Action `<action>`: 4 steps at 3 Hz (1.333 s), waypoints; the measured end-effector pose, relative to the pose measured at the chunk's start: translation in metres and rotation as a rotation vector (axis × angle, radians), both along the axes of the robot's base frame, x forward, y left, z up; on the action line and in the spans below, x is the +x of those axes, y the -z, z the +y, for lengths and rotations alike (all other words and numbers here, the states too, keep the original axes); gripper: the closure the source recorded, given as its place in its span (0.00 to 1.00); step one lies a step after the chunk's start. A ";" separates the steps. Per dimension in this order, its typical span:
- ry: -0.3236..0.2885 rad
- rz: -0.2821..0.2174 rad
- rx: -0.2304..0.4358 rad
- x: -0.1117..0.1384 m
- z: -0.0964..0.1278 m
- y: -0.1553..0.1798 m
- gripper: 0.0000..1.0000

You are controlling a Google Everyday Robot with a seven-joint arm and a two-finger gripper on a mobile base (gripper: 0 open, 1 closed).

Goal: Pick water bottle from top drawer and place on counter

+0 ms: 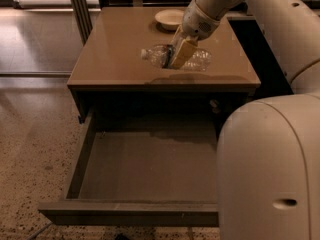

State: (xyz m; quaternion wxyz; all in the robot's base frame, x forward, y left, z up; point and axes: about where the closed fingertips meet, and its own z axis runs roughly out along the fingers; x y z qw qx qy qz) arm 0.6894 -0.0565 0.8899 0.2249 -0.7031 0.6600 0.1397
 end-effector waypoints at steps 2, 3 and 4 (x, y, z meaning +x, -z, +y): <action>0.068 0.035 0.090 0.048 -0.032 0.054 1.00; 0.069 0.037 0.096 0.052 -0.031 0.055 0.98; 0.069 0.037 0.096 0.052 -0.031 0.055 0.75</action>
Offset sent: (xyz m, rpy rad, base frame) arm 0.0877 -0.0672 -0.0841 0.1561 0.1088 -0.0916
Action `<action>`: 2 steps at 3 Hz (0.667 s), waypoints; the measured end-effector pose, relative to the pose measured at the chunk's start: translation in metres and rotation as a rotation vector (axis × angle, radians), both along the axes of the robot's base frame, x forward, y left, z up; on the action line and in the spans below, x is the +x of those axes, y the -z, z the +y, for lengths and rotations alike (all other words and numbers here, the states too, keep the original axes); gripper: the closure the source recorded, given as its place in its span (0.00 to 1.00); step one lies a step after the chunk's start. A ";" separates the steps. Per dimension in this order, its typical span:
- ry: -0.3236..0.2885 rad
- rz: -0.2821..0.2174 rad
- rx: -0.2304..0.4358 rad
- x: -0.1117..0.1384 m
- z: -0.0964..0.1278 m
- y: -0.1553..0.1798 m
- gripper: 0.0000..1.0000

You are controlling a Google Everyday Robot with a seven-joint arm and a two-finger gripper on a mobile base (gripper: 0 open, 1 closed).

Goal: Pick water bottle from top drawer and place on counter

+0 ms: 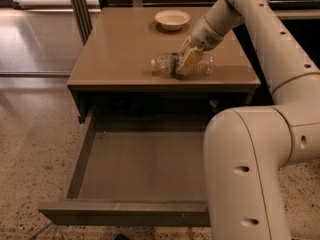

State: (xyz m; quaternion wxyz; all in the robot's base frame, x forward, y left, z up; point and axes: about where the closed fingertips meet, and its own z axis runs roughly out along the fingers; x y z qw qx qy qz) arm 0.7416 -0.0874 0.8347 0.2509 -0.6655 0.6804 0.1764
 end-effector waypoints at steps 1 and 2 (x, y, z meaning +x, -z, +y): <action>0.000 0.000 0.000 0.000 0.000 0.000 0.53; 0.000 0.000 0.000 0.000 0.000 0.000 0.29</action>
Offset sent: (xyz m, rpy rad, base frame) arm 0.0000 0.0000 0.0000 0.0000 0.0000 0.0000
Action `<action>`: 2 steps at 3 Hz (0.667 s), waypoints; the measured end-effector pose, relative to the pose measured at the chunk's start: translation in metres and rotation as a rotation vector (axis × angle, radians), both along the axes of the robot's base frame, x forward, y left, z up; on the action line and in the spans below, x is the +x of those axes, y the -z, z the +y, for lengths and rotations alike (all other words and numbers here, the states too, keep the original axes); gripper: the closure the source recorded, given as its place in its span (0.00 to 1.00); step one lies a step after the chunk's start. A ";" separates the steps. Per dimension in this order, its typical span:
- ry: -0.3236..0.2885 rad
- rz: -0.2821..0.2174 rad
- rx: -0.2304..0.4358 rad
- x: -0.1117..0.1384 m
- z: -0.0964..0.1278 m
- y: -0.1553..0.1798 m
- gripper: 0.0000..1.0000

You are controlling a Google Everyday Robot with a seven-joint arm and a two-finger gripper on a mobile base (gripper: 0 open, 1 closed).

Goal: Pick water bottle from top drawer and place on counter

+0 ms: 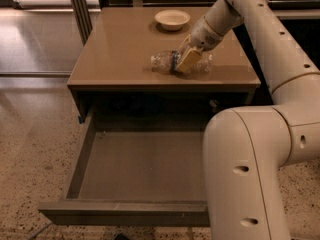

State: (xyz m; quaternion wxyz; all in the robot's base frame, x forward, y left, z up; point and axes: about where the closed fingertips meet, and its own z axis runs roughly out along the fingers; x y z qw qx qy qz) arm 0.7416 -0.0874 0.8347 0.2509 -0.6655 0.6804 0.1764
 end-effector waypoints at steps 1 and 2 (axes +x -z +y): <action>0.000 0.000 0.000 0.000 0.000 0.000 0.05; 0.000 0.000 0.000 0.000 0.000 0.000 0.00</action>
Offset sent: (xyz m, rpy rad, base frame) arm 0.0000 0.0000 0.0000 0.0000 0.0000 0.0000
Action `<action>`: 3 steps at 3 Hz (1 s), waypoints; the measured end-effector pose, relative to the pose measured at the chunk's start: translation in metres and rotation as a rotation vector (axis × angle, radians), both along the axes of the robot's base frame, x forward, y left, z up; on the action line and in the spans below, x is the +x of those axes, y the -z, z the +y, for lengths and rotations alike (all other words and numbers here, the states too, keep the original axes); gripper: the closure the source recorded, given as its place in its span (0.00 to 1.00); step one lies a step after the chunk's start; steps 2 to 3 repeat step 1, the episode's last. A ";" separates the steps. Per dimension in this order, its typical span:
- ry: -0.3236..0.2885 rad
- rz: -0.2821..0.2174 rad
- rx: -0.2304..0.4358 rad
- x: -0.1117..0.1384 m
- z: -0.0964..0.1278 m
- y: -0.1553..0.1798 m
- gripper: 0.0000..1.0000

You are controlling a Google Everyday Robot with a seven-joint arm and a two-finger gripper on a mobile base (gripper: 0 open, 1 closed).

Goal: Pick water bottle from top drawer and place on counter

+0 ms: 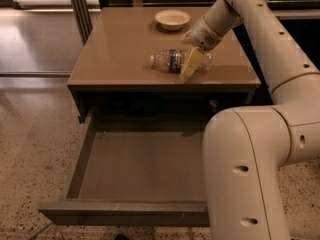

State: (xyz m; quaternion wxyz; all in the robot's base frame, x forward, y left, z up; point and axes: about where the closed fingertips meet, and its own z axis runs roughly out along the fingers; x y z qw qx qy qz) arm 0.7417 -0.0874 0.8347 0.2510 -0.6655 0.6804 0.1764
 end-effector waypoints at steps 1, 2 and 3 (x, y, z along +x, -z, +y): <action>0.000 0.000 0.000 0.000 0.000 0.000 0.00; 0.000 0.000 0.000 0.000 0.000 0.000 0.00; 0.000 0.000 0.000 0.000 0.000 0.000 0.00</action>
Offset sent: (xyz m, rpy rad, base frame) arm 0.0000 0.0000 0.0000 0.0000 0.0000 0.0000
